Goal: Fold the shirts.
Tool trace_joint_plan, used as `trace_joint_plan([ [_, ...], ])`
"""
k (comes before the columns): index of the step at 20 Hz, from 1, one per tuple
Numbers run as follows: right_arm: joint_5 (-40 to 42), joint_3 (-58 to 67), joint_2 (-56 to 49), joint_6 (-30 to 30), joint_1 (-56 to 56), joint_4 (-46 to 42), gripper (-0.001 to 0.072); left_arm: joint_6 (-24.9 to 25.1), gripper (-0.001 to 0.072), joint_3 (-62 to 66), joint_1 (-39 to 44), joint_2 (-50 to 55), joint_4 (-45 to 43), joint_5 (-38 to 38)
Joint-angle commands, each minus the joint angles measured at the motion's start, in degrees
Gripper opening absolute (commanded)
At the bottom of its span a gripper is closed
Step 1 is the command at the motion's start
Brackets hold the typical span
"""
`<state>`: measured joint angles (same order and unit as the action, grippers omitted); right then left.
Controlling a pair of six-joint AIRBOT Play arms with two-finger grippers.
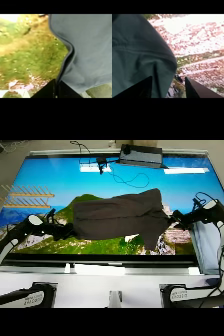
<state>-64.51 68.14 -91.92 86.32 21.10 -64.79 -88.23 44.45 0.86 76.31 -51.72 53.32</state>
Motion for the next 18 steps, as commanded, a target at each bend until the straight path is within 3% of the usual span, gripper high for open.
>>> trace_joint_plan([
  [1,4.63,-0.31,-1.99,0.02,-0.02,1.81,0.0305,0.83,0.0038,0.04,0.00,-1.27,0.35,1.16],
  [3,4.79,-0.31,-2.75,0.02,-0.02,2.34,0.0248,1.22,0.0038,0.04,0.00,-1.95,0.35,1.09],
  [5,3.61,-0.31,-3.54,0.02,0.00,2.34,0.0239,1.22,0.0038,0.04,0.00,-2.01,0.35,1.14],
  [6,2.84,-0.31,-3.80,0.04,0.00,2.34,0.0071,1.20,0.0038,0.04,0.00,-2.03,0.37,1.20],
  [7,2.45,-0.28,-3.65,0.42,0.00,2.45,0.0024,1.22,0.0038,0.04,0.00,-2.03,0.35,1.36],
  [11,1.62,1.11,3.23,-3.39,0.02,3.15,0.0022,1.66,0.0038,3.91,-0.26,-6.62,0.31,1.77],
  [14,2.86,4.20,15.43,-8.85,0.07,3.74,0.0022,4.24,0.0037,14.71,-0.68,-14.84,-0.04,1.64],
  [18,13.25,12.15,36.81,-5.22,0.07,3.63,0.0022,4.20,0.0038,38.82,-4.85,-25.92,-0.94,-2.14],
])
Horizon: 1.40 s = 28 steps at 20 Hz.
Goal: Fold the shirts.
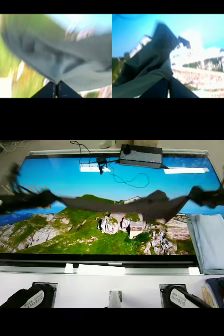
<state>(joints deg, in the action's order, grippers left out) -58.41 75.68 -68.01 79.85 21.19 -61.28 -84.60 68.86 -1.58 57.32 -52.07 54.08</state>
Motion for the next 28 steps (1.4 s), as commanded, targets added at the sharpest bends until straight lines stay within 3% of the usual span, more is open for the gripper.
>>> trace_joint_plan([
  [1,10.60,6.47,18.01,1.62,-0.02,0.11,0.0023,0.57,0.0038,20.50,-3.72,-8.81,-0.59,-4.57],
  [4,19.67,9.68,32.30,1.33,-0.02,-0.83,0.0023,0.61,0.0038,34.75,-6.56,-13.46,-1.14,-9.11],
  [7,20.72,9.79,40.74,1.84,-0.02,-2.58,0.0023,-0.96,0.0038,37.86,-6.84,-17.53,-1.49,-7.67],
  [16,19.61,11.15,40.79,2.86,-0.02,-6.38,0.0023,-4.81,0.0038,37.79,-6.86,-18.32,-13.46,7.56],
  [20,11.19,11.13,34.45,-0.87,-0.04,-9.53,0.0023,-4.83,0.0038,33.94,-6.84,-13.25,-15.23,20.48],
  [22,3.78,10.82,28.39,-4.24,-0.04,-9.14,0.0023,-3.48,0.0038,25.94,-6.84,-10.71,-15.28,22.21],
  [25,-6.60,8.66,14.62,-4.39,-0.13,-6.97,0.0022,-1.99,0.0038,9.46,-6.84,-6.05,-15.28,14.34],
  [28,-5.68,7.76,-0.15,-0.28,-6.88,-11.13,0.0022,-2.56,0.0038,-0.33,-6.88,3.02,-15.23,4.72],
])
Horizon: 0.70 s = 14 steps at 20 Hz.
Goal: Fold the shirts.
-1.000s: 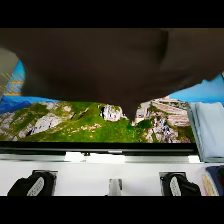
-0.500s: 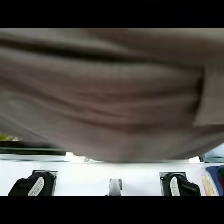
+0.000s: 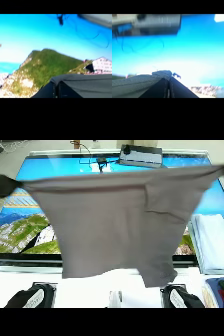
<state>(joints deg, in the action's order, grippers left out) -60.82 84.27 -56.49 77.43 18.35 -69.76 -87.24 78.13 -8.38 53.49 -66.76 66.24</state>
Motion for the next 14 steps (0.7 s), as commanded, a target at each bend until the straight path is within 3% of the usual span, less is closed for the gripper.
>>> trace_joint_plan([
  [1,-0.44,-0.83,-16.39,4.61,-7.50,-5.42,0.0022,-0.61,0.0039,-9.49,-0.04,11.28,-0.31,-7.78],
  [5,18.34,-0.83,-29.00,20.28,-13.84,-7.74,0.0024,-0.48,0.0038,-5.22,-0.07,24.13,0.13,-11.10],
  [8,28.81,-0.83,-33.73,24.02,-13.88,-5.29,0.0024,-0.70,0.0039,-2.67,-0.04,29.03,3.85,-19.56],
  [11,31.91,-0.81,-37.48,24.46,-13.86,-5.31,0.0024,-0.70,0.0039,-2.58,-0.02,32.96,10.75,-26.69],
  [14,25.42,-0.83,-40.48,24.35,-13.86,-5.97,0.0024,-0.35,0.0039,-2.62,0.96,36.83,12.28,-20.85],
])
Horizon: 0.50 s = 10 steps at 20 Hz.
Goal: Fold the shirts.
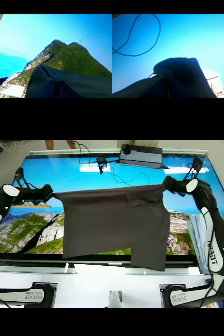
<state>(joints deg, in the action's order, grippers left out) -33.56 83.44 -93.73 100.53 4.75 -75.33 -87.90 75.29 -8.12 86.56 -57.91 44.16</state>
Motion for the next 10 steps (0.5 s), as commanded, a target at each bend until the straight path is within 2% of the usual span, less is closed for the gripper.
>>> trace_joint_plan([
  [1,-3.93,0.00,-3.37,0.81,-0.26,-2.10,0.0024,1.44,0.0039,0.04,0.94,4.50,3.10,4.79],
  [3,-9.07,0.20,-1.99,-3.76,-0.02,-5.86,0.0024,4.76,0.0038,-0.11,0.92,4.13,-0.24,12.28],
  [5,-18.23,0.28,-0.33,-13.25,0.09,-10.27,0.0024,7.54,0.0039,-0.22,0.96,3.80,-6.14,21.44],
  [7,-26.45,0.24,-0.61,-14.60,0.11,-15.43,0.0024,7.04,0.0038,-1.95,0.98,3.85,-9.46,26.16],
  [10,-32.81,0.22,-2.60,-12.96,0.09,-13.92,0.0024,4.63,0.0039,-5.55,1.57,3.96,-8.83,26.12],
])
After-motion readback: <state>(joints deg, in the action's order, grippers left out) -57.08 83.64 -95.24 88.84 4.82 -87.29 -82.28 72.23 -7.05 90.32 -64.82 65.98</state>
